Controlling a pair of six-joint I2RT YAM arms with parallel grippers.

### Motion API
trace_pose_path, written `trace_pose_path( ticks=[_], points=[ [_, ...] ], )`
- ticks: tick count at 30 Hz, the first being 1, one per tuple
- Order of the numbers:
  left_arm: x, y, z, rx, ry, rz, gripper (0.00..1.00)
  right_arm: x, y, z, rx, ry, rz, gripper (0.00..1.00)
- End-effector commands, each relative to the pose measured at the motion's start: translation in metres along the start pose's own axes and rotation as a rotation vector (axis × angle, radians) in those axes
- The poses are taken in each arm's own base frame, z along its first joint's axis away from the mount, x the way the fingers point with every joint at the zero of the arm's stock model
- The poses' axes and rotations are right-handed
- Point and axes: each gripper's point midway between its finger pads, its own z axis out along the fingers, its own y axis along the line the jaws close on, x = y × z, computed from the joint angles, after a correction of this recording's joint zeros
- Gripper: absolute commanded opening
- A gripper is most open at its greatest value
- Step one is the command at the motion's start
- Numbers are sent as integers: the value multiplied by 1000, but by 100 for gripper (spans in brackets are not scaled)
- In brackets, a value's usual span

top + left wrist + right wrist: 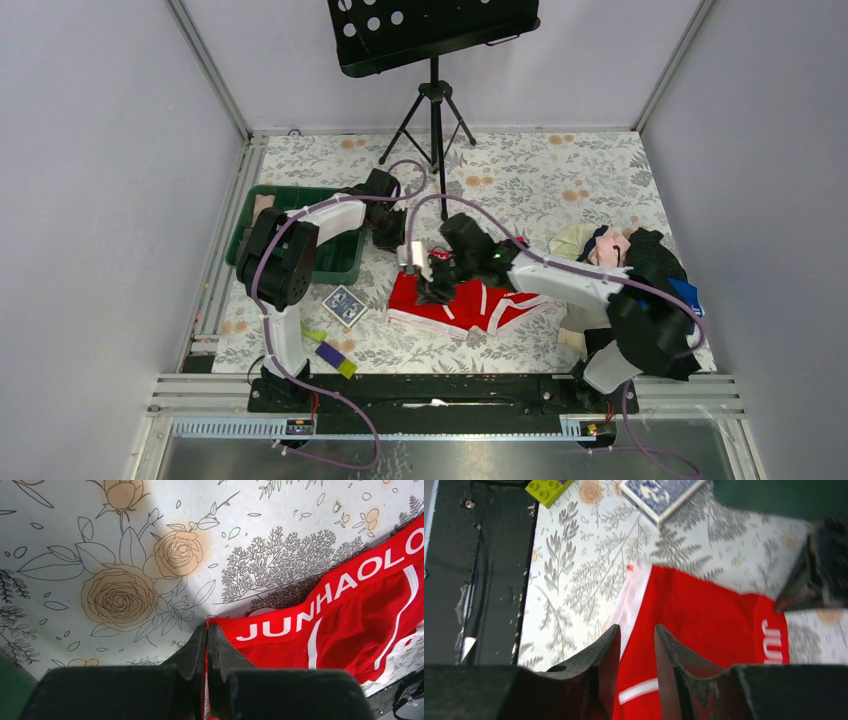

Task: Roll the underwear
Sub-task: Fold the underwear at the center of the board.

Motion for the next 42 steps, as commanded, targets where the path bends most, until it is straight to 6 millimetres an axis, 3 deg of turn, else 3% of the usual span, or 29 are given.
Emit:
trace_pose_path(
  ticks=[1,6,13,25,37,42],
  points=[
    [4,4,-4,-18,-1,21,0,-44,-3,45,-68,-107,-205,38],
    [2,11,-5,-38,-14,32,0,-29,3,90,-140,-43,-268,39],
    [-1,16,-7,-41,-28,25,0,-5,7,114,-200,66,-351,46],
    [-1,18,-6,-38,-26,16,0,27,18,128,-252,164,-334,44],
    [-2,18,-8,-30,-28,6,0,53,12,135,-226,247,-311,36],
    [-2,17,-9,-25,-27,4,0,43,4,132,-173,229,-321,35]
  ],
)
